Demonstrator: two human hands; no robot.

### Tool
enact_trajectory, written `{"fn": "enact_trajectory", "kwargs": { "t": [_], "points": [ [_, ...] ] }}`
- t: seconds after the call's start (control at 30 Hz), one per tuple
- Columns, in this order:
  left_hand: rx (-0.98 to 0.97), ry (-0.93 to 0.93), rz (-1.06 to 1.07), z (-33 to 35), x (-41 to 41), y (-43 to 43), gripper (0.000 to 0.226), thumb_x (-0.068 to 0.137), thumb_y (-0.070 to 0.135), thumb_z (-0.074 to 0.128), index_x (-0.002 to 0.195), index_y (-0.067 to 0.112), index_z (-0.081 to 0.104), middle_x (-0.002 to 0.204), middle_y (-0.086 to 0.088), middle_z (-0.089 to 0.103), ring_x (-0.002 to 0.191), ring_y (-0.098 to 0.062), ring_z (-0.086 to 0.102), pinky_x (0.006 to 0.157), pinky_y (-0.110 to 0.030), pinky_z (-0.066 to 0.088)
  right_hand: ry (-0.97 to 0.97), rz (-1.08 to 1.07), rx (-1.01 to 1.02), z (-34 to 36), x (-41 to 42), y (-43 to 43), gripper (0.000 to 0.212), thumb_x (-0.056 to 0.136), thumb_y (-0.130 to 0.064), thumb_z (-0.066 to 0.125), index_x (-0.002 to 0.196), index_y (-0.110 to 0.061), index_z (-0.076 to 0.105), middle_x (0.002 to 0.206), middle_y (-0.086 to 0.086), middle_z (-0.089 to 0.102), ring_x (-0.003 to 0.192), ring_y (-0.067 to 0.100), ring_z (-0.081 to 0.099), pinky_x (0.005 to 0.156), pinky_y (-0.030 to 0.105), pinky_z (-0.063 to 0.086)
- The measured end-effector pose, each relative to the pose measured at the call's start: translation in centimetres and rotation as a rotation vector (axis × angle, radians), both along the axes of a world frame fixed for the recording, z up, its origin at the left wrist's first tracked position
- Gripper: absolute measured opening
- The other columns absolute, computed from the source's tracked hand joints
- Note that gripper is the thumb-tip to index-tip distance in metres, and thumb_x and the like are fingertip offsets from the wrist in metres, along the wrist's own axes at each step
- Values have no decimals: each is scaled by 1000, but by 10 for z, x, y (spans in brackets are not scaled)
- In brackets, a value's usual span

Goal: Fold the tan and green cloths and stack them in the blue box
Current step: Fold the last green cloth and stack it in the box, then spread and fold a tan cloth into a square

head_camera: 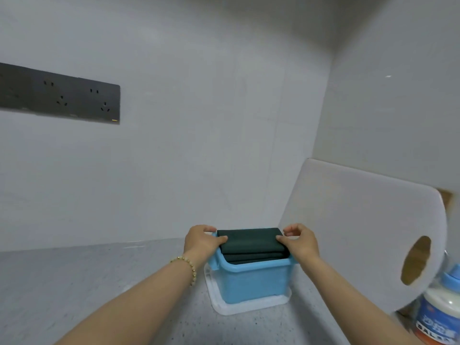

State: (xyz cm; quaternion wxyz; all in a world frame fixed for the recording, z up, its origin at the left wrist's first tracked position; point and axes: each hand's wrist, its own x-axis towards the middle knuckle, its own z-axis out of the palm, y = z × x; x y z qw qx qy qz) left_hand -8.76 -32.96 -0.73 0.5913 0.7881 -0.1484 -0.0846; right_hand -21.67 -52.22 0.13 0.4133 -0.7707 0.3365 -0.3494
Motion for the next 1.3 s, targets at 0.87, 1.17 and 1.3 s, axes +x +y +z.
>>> {"fn": "enact_trajectory", "kwargs": {
  "t": [0.87,1.17,1.3],
  "points": [
    [26,56,-25,-15,-21,65,95,84,55,61,152,13,9,158,-9,19,143,-27,26,113,-34,26,0,180,-159,23,-16,95,63,85,-33,69,140,-19,41,154,1,26,142,17,24,116,34,22],
    [422,-297,86,-43,-2,301,73,95,48,47,151,11,17,158,-5,17,145,-20,19,117,-30,15,94,651,-210,-7,50,281,45,88,-24,66,131,-16,52,146,2,41,137,13,34,110,20,21],
    [776,-354,233,-65,13,423,67,99,50,31,152,14,12,160,-6,9,147,-23,11,118,-33,11,179,825,-192,-35,85,368,44,91,-26,62,132,-14,52,143,0,46,133,13,40,107,18,24]
  ]
}}
